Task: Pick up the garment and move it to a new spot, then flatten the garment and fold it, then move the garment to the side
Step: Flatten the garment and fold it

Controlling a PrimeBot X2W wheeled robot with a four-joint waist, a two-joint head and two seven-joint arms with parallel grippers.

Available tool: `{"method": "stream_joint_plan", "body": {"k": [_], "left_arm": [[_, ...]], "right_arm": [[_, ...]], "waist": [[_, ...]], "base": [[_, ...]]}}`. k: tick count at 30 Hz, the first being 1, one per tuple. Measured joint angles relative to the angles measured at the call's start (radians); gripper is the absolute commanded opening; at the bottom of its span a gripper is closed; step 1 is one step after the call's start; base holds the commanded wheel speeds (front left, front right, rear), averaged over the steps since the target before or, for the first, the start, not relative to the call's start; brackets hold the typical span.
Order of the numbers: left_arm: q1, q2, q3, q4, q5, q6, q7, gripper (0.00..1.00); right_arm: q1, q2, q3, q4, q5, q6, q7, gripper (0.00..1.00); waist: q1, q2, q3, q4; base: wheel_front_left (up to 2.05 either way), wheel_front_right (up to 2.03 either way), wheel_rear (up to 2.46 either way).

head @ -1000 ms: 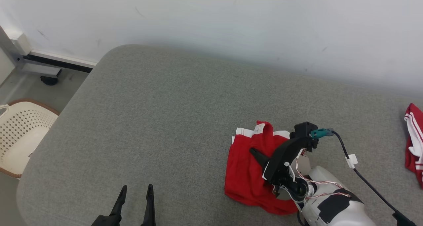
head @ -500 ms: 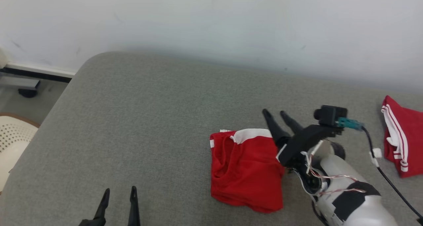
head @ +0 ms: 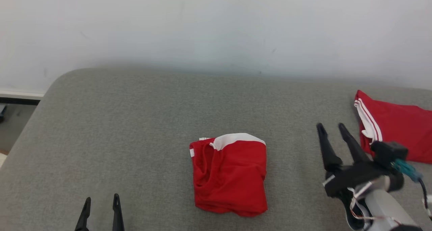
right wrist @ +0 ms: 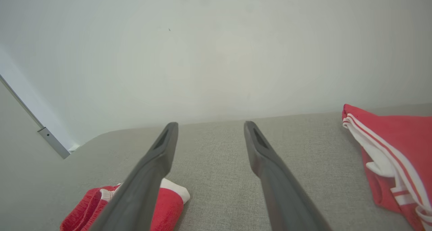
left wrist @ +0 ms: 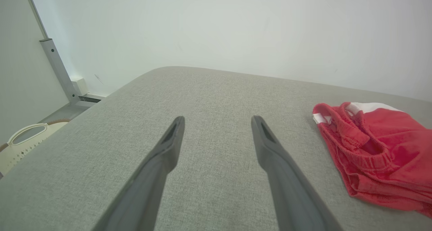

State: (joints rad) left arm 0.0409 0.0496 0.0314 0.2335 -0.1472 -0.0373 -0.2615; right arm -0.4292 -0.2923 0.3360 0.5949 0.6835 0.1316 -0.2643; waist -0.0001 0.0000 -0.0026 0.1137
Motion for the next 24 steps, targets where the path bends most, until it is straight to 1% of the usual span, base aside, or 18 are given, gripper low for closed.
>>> {"method": "stream_joint_plan", "body": {"k": [2,4,7,8,9,10,11,15,16,19,24], "left_arm": [[0.000,0.001,0.009,-0.007,0.007,-0.007,0.000,1.00],[0.000,0.000,0.013,-0.012,0.017,-0.007,0.000,1.00],[0.000,0.001,0.013,-0.017,0.026,-0.008,0.000,1.00],[0.000,0.001,0.012,-0.019,0.031,-0.008,0.000,1.00],[0.000,0.001,0.012,-0.019,0.031,-0.008,0.000,1.00],[0.000,0.001,0.012,-0.020,0.036,-0.012,0.000,1.00],[0.000,0.000,0.013,-0.022,0.039,-0.013,0.000,1.00],[0.000,0.002,0.011,-0.024,0.079,-0.017,0.000,1.00],[0.001,0.005,0.007,-0.025,0.095,-0.024,0.000,1.00],[0.007,0.012,-0.004,-0.033,0.113,-0.034,0.000,1.00],[0.028,0.015,-0.015,-0.049,0.112,-0.052,0.000,1.00]], "right_arm": [[0.072,0.011,-0.087,-0.073,-0.080,0.000,0.000,1.00],[0.153,0.043,-0.168,-0.145,-0.134,0.000,0.000,1.00],[0.244,0.079,-0.237,-0.252,-0.239,0.000,0.000,1.00],[0.294,0.108,-0.271,-0.313,-0.283,0.000,0.000,1.00],[0.294,0.108,-0.271,-0.313,-0.283,0.000,0.000,1.00],[0.320,0.124,-0.287,-0.339,-0.302,0.000,0.000,1.00],[0.367,0.154,-0.318,-0.390,-0.333,0.000,0.000,1.00],[0.439,0.190,-0.344,-0.463,-0.389,0.000,0.000,1.00],[0.458,0.192,-0.338,-0.485,-0.420,0.000,0.000,1.00],[0.500,0.214,-0.324,-0.534,-0.455,0.000,0.000,1.00],[0.553,0.228,-0.299,-0.543,-0.498,0.000,0.000,1.00]], "waist": [[0.0001,0.0000,0.000,-0.015],[0.0000,0.0000,0.000,-0.029],[0.0000,0.0000,0.001,-0.047],[0.0000,0.0000,0.001,-0.057],[0.0000,0.0000,0.001,-0.057],[0.0000,0.0000,0.000,-0.061],[0.0000,0.0000,-0.002,-0.067],[0.0001,0.0000,-0.008,-0.074],[0.0000,0.0000,-0.010,-0.075],[0.0000,0.0000,-0.016,-0.079],[0.0000,0.0000,-0.025,-0.087]], "base": [[0.00,0.00,0.00],[0.00,0.00,0.00],[0.00,0.00,0.00],[0.00,0.00,0.00],[0.00,0.00,0.00],[0.00,0.00,0.00],[0.00,0.00,0.00],[0.00,0.00,0.00],[0.00,0.00,0.00],[0.00,0.00,0.00],[0.00,0.00,0.00]]}}
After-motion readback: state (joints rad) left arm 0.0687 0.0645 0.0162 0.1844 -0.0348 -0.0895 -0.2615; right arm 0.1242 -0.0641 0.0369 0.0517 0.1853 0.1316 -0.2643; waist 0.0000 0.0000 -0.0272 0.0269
